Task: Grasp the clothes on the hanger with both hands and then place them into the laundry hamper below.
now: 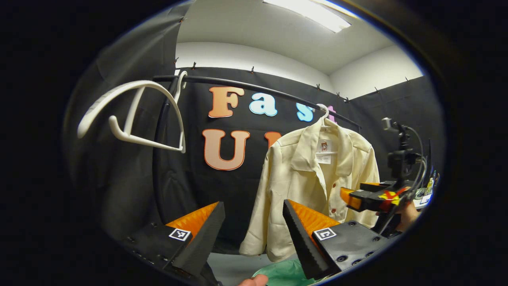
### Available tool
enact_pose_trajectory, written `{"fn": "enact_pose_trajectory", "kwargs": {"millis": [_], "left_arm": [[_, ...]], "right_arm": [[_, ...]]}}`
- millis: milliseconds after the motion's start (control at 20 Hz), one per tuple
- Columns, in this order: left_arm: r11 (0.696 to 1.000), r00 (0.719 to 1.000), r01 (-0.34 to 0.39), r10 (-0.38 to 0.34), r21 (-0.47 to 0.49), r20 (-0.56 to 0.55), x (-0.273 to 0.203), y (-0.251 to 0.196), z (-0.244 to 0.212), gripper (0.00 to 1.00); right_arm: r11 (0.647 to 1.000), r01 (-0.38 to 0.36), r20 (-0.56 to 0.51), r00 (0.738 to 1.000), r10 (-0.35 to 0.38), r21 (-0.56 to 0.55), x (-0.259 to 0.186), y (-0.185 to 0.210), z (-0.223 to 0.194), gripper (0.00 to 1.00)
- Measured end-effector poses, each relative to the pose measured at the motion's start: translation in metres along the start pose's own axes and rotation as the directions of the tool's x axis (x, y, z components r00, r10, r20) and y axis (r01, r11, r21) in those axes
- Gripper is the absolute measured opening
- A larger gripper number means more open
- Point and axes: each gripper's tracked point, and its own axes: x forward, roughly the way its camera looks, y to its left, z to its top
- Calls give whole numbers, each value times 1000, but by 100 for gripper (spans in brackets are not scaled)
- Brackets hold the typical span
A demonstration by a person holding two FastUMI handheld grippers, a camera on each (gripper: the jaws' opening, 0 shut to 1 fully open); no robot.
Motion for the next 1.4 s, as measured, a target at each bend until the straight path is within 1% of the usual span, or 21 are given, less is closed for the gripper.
{"fn": "enact_pose_trajectory", "kwargs": {"millis": [50,100,150,250,300,350,400,450,500,550,600,650,750,800,850,950,1000,1050,1150,1300,1400], "left_arm": [[1000,1000,18,-18,-11,0,4,-6,-1,97],[999,999,37,-37,-23,2,9,-12,-2,100],[998,999,50,-50,-29,2,14,-17,-2,97],[997,997,75,-75,-12,7,21,-29,-4,97],[996,996,92,-92,-3,12,25,-35,-3,100],[993,993,115,-116,3,17,30,-45,-3,100],[990,990,140,-140,3,22,36,-55,-4,100],[987,986,163,-163,-1,25,43,-65,-5,97],[983,982,186,-186,-11,26,53,-74,-8,96],[978,978,208,-207,-26,21,65,-84,-11,97],[971,972,236,-236,-47,10,78,-95,-17,93],[962,964,264,-265,-67,-4,92,-107,-24,96],[941,945,321,-325,-104,-29,117,-135,-35,97],[927,933,351,-358,-132,-35,126,-151,-41,94],[912,921,376,-387,-167,-37,136,-168,-45,97],[901,917,380,-397,-210,-44,155,-191,-52,97],[905,921,370,-386,-209,-42,166,-196,-56,100],[914,929,355,-368,-197,-36,178,-198,-57,97],[937,948,310,-318,-161,-23,200,-200,-62,97],[971,977,210,-214,-113,-18,223,-194,-72,97],[990,993,121,-121,-70,-3,234,-180,-75,97]], "right_arm": [[1000,14,-24,1000,-14,-6,14,-4,-6,95],[999,29,-44,999,-30,-17,25,-8,-11,95],[998,50,-53,997,-52,-29,34,-14,-15,95],[996,79,-69,994,-81,-43,46,-25,-21,95],[996,79,-76,994,-82,-42,47,-29,-22,94],[996,84,-82,993,-88,-41,47,-33,-24,90],[994,100,-78,992,-103,-45,46,-41,-23,69],[994,102,-68,992,-106,-47,44,-48,-20,55],[995,95,-58,994,-98,-43,41,-52,-15,29],[996,78,-45,996,-79,-34,38,-53,-10,18],[998,61,-37,997,-62,-32,33,-53,-5,11],[998,48,-23,999,-49,-34,24,-55,1,6],[998,31,0,1000,-31,-47,13,-60,12,3],[999,13,5,1000,-13,-44,7,-59,16,2],[999,-9,6,1000,9,-35,4,-57,19,2],[999,-29,9,1000,29,-26,-6,-64,24,2],[999,-26,14,1000,27,-33,-10,-70,27,2],[999,-23,19,1000,23,-43,-14,-74,30,2],[998,-26,18,999,27,-55,-14,-76,31,2],[997,-29,27,999,31,-67,-15,-76,33,2],[997,-34,26,999,36,-64,-15,-74,31,2]]}}
